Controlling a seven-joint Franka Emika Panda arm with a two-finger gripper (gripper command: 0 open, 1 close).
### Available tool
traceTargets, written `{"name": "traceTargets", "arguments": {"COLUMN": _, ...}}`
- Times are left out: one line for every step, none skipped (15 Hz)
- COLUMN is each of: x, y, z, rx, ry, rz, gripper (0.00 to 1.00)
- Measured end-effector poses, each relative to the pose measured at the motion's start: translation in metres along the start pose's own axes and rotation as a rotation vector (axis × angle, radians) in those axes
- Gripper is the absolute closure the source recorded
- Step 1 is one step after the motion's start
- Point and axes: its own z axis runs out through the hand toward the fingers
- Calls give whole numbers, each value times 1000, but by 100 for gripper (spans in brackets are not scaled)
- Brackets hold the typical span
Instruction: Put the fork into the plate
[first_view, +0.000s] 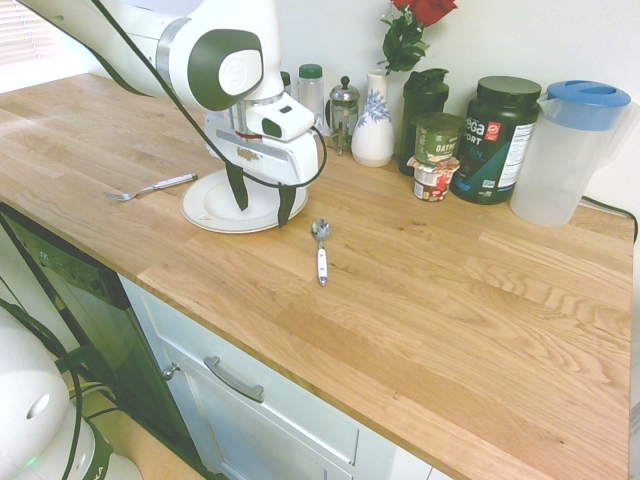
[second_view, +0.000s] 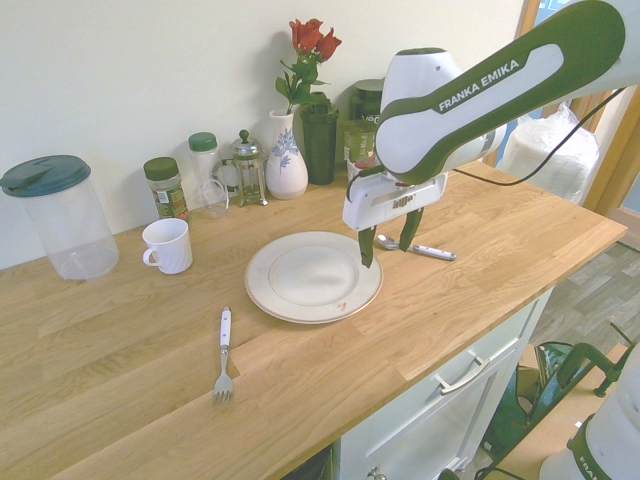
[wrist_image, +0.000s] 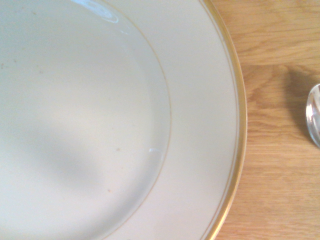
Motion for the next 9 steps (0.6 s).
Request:
{"name": "traceTargets", "arguments": {"x": 0, "y": 0, "z": 0, "rx": -1, "ry": -1, "rz": -1, "gripper": 0}}
{"name": "traceTargets", "arguments": {"x": 0, "y": 1, "z": 1, "rx": -1, "ry": -3, "rz": -2, "gripper": 0}}
{"name": "traceTargets", "arguments": {"x": -1, "y": -2, "z": -1, "rx": 13, "ry": -3, "rz": 0, "gripper": 0}}
{"name": "traceTargets", "arguments": {"x": -5, "y": -8, "z": -4, "rx": 38, "ry": -7, "rz": 7, "gripper": 0}}
{"name": "traceTargets", "arguments": {"x": -13, "y": -19, "z": -9, "rx": 67, "ry": -11, "rz": 14, "gripper": 0}}
{"name": "traceTargets", "arguments": {"x": -23, "y": -34, "z": -14, "rx": 90, "ry": -12, "rz": 14, "gripper": 0}}
{"name": "traceTargets", "arguments": {"x": -35, "y": -49, "z": -17, "rx": 104, "ry": -6, "rz": 11, "gripper": 0}}
{"name": "traceTargets", "arguments": {"x": -49, "y": -65, "z": -17, "rx": 110, "ry": -3, "rz": 8, "gripper": 0}}
{"name": "traceTargets", "arguments": {"x": -62, "y": -79, "z": -14, "rx": 113, "ry": -5, "rz": 5, "gripper": 0}}
